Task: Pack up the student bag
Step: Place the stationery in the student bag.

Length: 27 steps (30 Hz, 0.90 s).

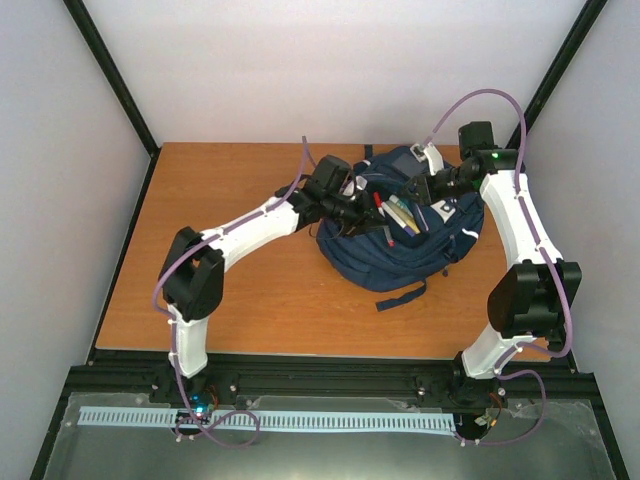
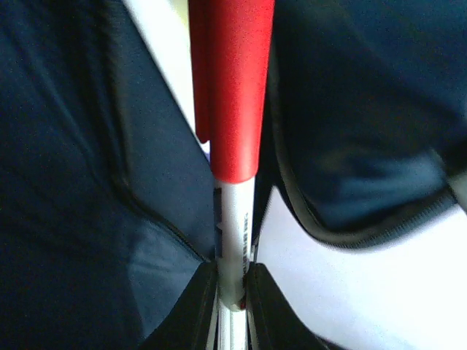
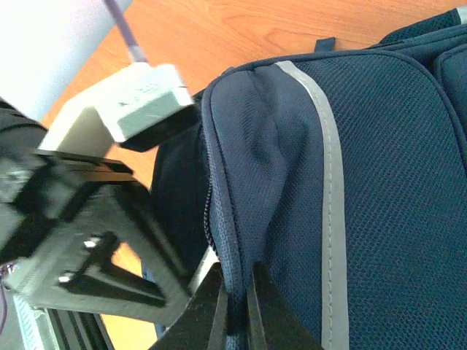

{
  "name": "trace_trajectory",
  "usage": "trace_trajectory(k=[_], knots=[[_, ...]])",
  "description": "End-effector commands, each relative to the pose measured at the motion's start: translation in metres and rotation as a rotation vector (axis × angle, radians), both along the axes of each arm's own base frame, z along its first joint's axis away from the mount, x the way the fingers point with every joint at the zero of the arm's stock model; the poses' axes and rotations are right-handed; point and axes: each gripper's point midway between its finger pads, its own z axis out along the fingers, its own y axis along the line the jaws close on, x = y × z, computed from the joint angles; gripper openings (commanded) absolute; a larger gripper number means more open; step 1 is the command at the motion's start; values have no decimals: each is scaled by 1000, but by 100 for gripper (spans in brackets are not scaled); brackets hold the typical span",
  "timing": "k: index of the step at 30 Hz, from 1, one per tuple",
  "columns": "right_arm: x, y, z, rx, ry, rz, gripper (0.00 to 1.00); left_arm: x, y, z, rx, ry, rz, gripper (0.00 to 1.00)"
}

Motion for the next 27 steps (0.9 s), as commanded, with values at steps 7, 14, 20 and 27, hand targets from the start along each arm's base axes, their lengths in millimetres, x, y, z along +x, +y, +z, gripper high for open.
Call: trace_trajectory(k=[7,14,20,27], knots=[[-13,23,51,131,-120,81,3,58,-35,16,-58,49,174,6],[-13,24,51,133,-121,84,3,75,-46,4,-32,72,214,15],[-11,23,45,117,-121,82,3,69,-46,10,-12,41,187,41],[-4,17,24,59,-105,72,3,41,-23,31,14,-29,127,46]])
